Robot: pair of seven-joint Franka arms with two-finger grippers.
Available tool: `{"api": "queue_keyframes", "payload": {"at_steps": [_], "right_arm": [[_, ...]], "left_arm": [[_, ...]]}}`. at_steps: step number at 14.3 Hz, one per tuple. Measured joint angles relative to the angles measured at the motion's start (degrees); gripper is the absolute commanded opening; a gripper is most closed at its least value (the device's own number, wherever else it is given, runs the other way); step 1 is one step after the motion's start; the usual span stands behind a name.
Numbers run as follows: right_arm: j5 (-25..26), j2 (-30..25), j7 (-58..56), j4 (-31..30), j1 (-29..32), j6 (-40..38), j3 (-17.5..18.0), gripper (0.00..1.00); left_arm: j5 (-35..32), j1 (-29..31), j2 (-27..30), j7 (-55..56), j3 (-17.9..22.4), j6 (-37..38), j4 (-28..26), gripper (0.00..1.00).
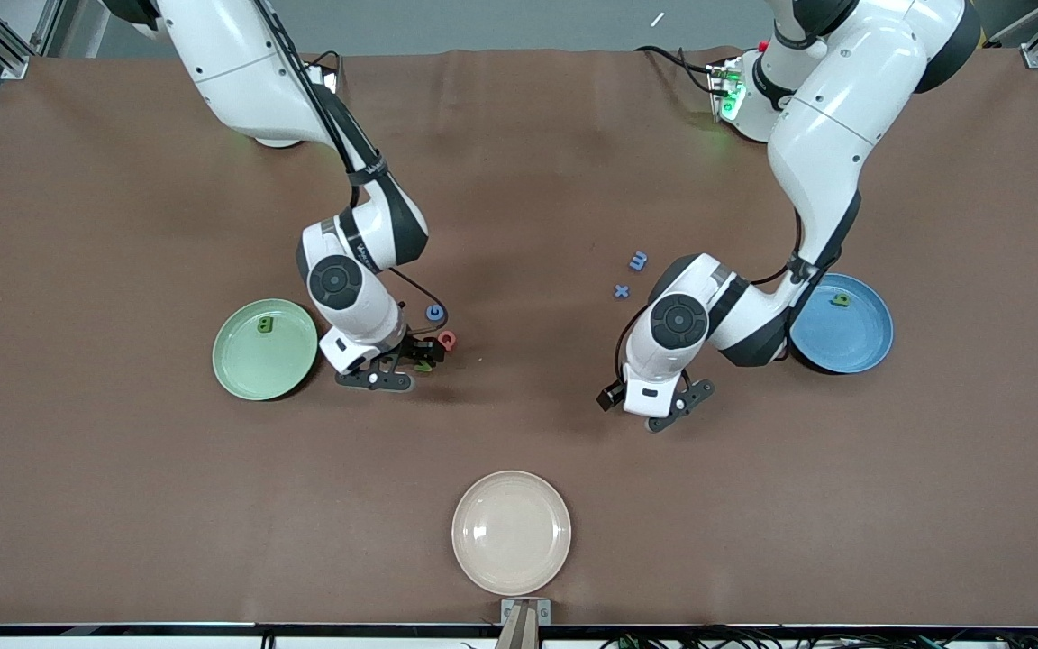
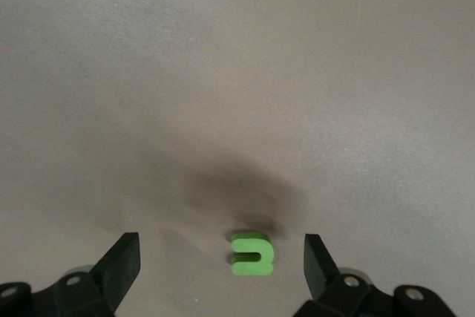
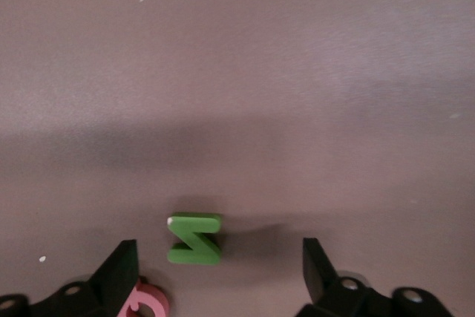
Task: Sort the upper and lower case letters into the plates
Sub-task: 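Grasp the n with the left gripper while the right gripper grasps the Z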
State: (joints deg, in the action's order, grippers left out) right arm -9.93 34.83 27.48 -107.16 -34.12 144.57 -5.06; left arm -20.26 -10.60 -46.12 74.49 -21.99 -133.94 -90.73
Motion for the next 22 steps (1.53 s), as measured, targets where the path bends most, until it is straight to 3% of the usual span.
{"api": "queue_keyframes", "payload": {"at_steps": [2,5,11,17,20,22], "right_arm": [[0.0,0.7,0.0,0.3,-0.5,0.6,0.0,0.78],[0.0,1.2,0.0,0.8,-0.8,0.6,0.0,0.76],[0.0,1.8,0.7,1.1,-1.4,0.6,0.0,0.67],[0.0,2.0,1.2,1.1,-2.1,0.5,0.0,0.57],[0.0,2.0,1.7,1.1,-2.3,0.4,-0.1,0.51],[0.0,1.9,1.8,1.1,-2.4,0.2,-0.3,0.25]], "left_arm": [[0.0,-0.4,-0.9,0.0,0.0,0.0,1.1,0.92],[0.0,-1.3,-2.3,0.0,0.0,0.0,2.8,0.85],[0.0,-1.8,-2.9,0.0,0.0,0.0,3.3,0.6],[0.0,-1.9,-3.0,0.0,0.0,0.0,3.3,0.48],[0.0,-1.9,-3.0,0.0,0.0,0.0,3.3,0.32],[0.0,-1.9,-3.0,0.0,0.0,0.0,3.4,0.24]]}}
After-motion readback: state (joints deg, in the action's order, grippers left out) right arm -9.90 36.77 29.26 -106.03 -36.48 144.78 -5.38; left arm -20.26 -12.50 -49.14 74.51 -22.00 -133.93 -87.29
